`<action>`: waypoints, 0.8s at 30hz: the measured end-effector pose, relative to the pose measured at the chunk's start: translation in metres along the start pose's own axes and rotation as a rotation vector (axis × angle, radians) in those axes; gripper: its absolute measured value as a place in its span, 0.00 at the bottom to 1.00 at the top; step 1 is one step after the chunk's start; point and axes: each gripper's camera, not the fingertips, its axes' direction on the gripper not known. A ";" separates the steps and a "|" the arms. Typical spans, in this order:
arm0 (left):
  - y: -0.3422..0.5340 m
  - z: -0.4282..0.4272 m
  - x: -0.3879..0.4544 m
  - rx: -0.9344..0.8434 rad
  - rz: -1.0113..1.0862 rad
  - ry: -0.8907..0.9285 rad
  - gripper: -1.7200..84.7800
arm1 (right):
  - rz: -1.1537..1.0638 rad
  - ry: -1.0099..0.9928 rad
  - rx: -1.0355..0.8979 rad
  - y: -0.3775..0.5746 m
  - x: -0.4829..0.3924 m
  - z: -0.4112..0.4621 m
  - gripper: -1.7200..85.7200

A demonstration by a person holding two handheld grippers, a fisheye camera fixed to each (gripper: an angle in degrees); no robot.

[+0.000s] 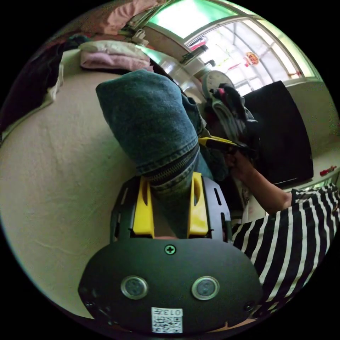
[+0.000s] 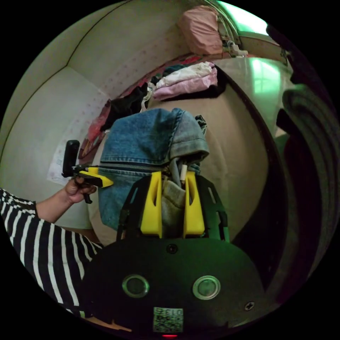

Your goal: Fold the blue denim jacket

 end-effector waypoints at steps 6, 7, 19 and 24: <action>0.032 -0.074 0.055 0.168 0.073 -0.020 0.19 | -0.105 0.011 0.160 0.008 -0.065 -0.080 0.11; 0.032 -0.092 0.069 0.204 0.103 0.010 0.19 | -0.144 0.036 0.208 0.008 -0.082 -0.106 0.11; -0.069 -0.193 0.316 0.430 0.692 0.220 0.18 | -0.321 0.398 0.630 0.052 -0.168 -0.433 0.11; -0.153 -0.209 0.450 0.444 0.950 0.387 0.18 | -0.334 0.660 0.817 0.086 -0.197 -0.576 0.11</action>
